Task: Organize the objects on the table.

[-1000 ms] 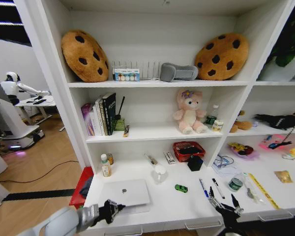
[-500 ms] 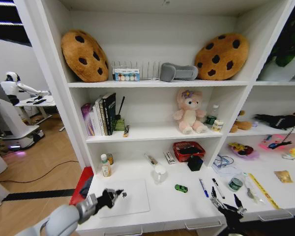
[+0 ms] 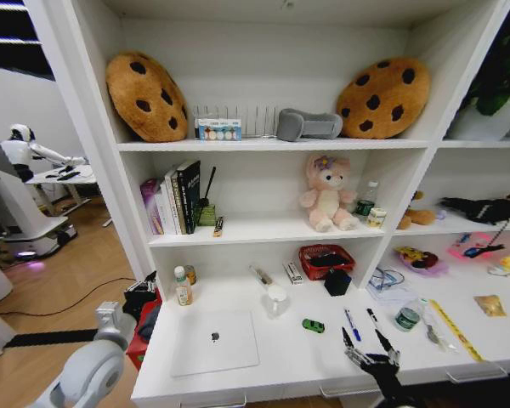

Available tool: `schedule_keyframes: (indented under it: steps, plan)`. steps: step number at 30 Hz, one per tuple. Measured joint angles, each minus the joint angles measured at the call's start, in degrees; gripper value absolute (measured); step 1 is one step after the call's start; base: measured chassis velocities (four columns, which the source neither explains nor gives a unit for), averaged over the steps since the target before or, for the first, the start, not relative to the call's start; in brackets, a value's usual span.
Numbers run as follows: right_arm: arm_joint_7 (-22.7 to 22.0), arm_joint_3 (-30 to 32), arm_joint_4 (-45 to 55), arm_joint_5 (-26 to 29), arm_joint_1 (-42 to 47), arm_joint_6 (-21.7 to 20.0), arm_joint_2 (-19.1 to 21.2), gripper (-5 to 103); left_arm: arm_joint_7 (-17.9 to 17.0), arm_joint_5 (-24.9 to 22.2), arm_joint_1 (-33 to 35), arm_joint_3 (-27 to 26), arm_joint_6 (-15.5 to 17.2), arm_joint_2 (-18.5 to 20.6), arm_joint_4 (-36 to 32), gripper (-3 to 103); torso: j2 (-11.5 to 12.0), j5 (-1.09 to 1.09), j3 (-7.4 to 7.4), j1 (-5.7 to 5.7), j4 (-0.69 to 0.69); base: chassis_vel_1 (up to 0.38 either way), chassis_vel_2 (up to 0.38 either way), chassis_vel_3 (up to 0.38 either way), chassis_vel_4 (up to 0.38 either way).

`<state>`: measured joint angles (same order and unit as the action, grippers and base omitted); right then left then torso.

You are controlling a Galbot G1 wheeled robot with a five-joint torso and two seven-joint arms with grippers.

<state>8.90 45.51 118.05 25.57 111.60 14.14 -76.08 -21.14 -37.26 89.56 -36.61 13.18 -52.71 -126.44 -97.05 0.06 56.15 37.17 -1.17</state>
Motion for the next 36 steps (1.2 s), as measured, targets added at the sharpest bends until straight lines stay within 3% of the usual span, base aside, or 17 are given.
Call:
schedule_keyframes:
  steps: [1, 3, 8, 10, 14, 15, 17, 19, 22, 26, 28, 30, 31, 34, 35, 36]
  plan:
    - [0.0, 0.0, 0.0, 0.0, 0.0, 0.0, 0.0, 100, 0.0, 0.0, 0.0, 0.0, 0.0, 0.0, 0.0, 0, 0.0, 0.00, 0.00, 0.00, 0.00, 0.000, 0.000, 0.000, 0.000]
    - [-0.1, -0.1, 1.9, 0.4, 1.0, -0.6, 0.7, 100, 3.0, 4.4, 4.9, -5.3, -1.5, -3.8, -2.1, 0, 0.0, -0.01, 0.00, 0.00, -0.01, 0.000, 0.000, 0.000, 0.000]
    - [-1.7, -0.1, 3.3, -0.4, 1.5, -0.7, 1.1, 100, 6.6, 6.8, 12.8, -9.6, -2.3, -8.3, -5.8, -3, 0.0, 0.00, -0.01, -0.01, 0.00, 0.000, 0.000, 0.000, 0.000]
    - [-2.5, -0.3, 3.4, -1.1, 1.5, -0.8, 1.2, 100, 7.9, 7.6, 14.8, -10.3, -2.5, -9.5, -6.7, 2, 0.0, 0.00, -0.01, -0.01, 0.01, 0.000, 0.000, 0.000, 0.000]
    - [-5.6, -0.4, 3.5, -3.1, 1.0, -2.1, 1.4, 100, 11.7, 10.4, 19.9, -11.0, -3.1, -13.6, -8.9, 18, 0.0, 0.00, -0.01, 0.00, 0.00, 0.000, 0.000, 0.000, 0.000]
    - [-5.6, -0.4, 3.5, -3.1, 1.0, -2.1, 1.4, 100, 11.7, 10.4, 19.9, -11.0, -3.1, -13.6, -8.9, 18, 0.0, 0.00, -0.01, 0.00, 0.00, 0.000, 0.000, 0.000, 0.000]
    - [-6.0, 0.3, 3.5, -3.5, 1.5, -2.4, 2.0, 100, 14.0, 12.8, 22.6, -10.4, -4.0, -16.4, -10.6, 34, 0.0, 0.00, -0.01, -0.01, 0.00, 0.000, 0.000, 0.000, 0.000]
    - [-6.0, 0.4, 3.4, -3.5, 1.7, -2.2, 2.2, 100, 14.2, 13.0, 22.8, -10.4, -4.1, -16.7, -10.8, 34, 0.0, 0.00, -0.01, -0.01, 0.00, 0.000, 0.000, 0.000, 0.000]
    - [-5.9, 0.9, 3.2, -3.2, 2.0, -1.7, 3.2, 100, 13.9, 13.2, 22.2, -10.5, -4.1, -17.5, -11.6, 50, 0.0, 0.00, -0.01, 0.00, 0.00, 0.000, 0.000, 0.000, 0.000]
    - [-5.9, 1.2, 3.0, -2.8, 1.9, -1.6, 4.0, 100, 13.8, 13.1, 21.8, -10.8, -4.1, -17.7, -11.7, 61, 0.0, 0.00, 0.00, 0.00, -0.01, 0.000, 0.000, 0.000, 0.000]
    - [-6.4, 1.5, 1.9, -2.8, 1.3, -1.5, 5.0, 100, 13.8, 13.1, 21.8, -10.8, -4.1, -18.1, -11.7, 73, 0.0, 0.00, 0.00, 0.00, 0.00, 0.000, 0.000, 0.000, 0.000]
    - [-6.4, 1.6, 1.5, -2.8, 1.2, -1.5, 5.3, 100, 13.8, 13.1, 21.8, -10.8, -4.1, -18.3, -11.7, 73, 0.0, 0.00, 0.00, 0.00, 0.00, 0.000, 0.000, 0.000, 0.000]
    - [-6.2, 2.1, 0.4, -2.6, 1.2, -1.4, 6.5, 100, 13.8, 13.1, 21.6, -10.7, -4.2, -18.6, -11.5, 83, 0.0, 0.01, 0.00, -0.01, 0.00, 0.000, 0.000, 0.000, 0.000]
    - [-3.8, 3.2, -0.7, -1.9, 1.7, -0.9, 9.3, 100, 13.8, 13.0, 21.1, -10.3, -4.2, -18.7, -11.1, 89, 0.0, 0.01, 0.00, 0.00, -0.01, 0.000, 0.000, 0.000, 0.000]
    - [1.3, 4.4, -2.2, 0.4, 2.7, -0.4, 13.6, 100, 13.7, 12.9, 20.7, -10.0, -4.2, -18.5, -10.8, 98, 0.0, -0.01, 0.00, 0.00, -0.02, 0.000, 0.000, 0.000, 0.000]
    - [1.3, 4.4, -2.2, 0.4, 2.7, -0.4, 13.6, 100, 13.7, 12.9, 20.7, -10.0, -4.2, -18.5, -10.8, 98, 0.0, -0.01, 0.00, 0.00, -0.02, 0.000, 0.000, 0.000, 0.000]
